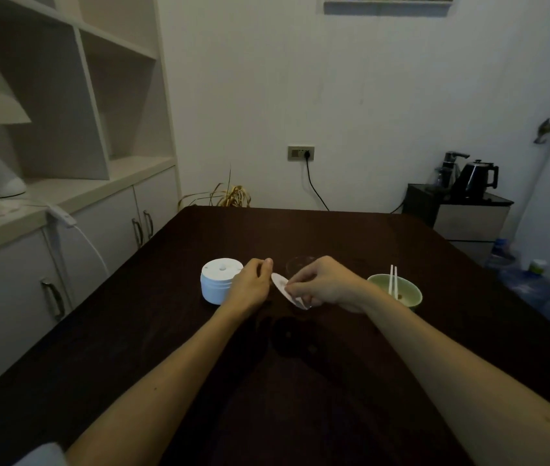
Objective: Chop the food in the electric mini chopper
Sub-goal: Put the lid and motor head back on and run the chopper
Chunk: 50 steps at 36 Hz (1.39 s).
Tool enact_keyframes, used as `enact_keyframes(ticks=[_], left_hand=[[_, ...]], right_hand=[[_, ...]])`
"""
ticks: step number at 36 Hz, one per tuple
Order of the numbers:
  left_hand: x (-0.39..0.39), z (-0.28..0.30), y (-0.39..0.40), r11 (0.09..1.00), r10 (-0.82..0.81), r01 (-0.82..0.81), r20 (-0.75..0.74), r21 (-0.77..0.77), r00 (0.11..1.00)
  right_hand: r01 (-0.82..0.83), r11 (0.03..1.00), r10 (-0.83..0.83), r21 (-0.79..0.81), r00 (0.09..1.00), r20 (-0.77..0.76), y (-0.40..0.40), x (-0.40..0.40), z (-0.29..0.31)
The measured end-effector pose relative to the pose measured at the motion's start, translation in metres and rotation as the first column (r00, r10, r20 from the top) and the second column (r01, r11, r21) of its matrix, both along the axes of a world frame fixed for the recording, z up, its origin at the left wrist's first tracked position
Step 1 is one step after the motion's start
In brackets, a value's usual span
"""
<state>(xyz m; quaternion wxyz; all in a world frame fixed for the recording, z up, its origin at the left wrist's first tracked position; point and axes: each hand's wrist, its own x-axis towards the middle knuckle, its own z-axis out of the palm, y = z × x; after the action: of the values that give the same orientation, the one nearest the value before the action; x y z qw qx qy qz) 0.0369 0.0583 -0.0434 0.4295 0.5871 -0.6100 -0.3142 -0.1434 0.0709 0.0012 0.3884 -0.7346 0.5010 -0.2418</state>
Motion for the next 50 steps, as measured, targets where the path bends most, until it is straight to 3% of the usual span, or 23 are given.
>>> enact_keyframes(ticks=[6,12,19,29,39,50], left_hand=[[-0.007,-0.001,-0.005,1.0,-0.019,0.019,-0.031,0.017,0.999],[-0.016,-0.003,-0.012,0.999,-0.033,0.033,0.023,0.013,0.999],[-0.023,-0.008,-0.018,0.999,-0.048,0.046,0.085,0.021,0.995],[-0.024,-0.017,-0.025,0.977,-0.195,0.191,0.041,0.096,0.98],[-0.021,-0.025,-0.029,0.956,-0.278,0.272,0.039,0.108,0.96],[-0.025,-0.028,-0.034,0.961,-0.276,0.274,0.033,0.049,0.961]], right_hand=[[0.052,0.974,-0.13,0.221,0.927,0.352,-0.002,-0.017,0.006],[0.178,0.929,-0.33,0.324,0.794,0.511,-0.011,-0.021,0.012],[0.361,0.91,-0.415,0.204,0.807,0.421,-0.017,-0.024,0.012],[0.442,0.896,-0.416,-0.041,0.868,0.27,-0.039,-0.018,0.006],[0.245,0.918,-0.299,-0.313,0.944,-0.138,-0.048,-0.008,0.001],[0.141,0.925,-0.272,-0.352,0.894,-0.357,-0.056,-0.005,-0.002]])
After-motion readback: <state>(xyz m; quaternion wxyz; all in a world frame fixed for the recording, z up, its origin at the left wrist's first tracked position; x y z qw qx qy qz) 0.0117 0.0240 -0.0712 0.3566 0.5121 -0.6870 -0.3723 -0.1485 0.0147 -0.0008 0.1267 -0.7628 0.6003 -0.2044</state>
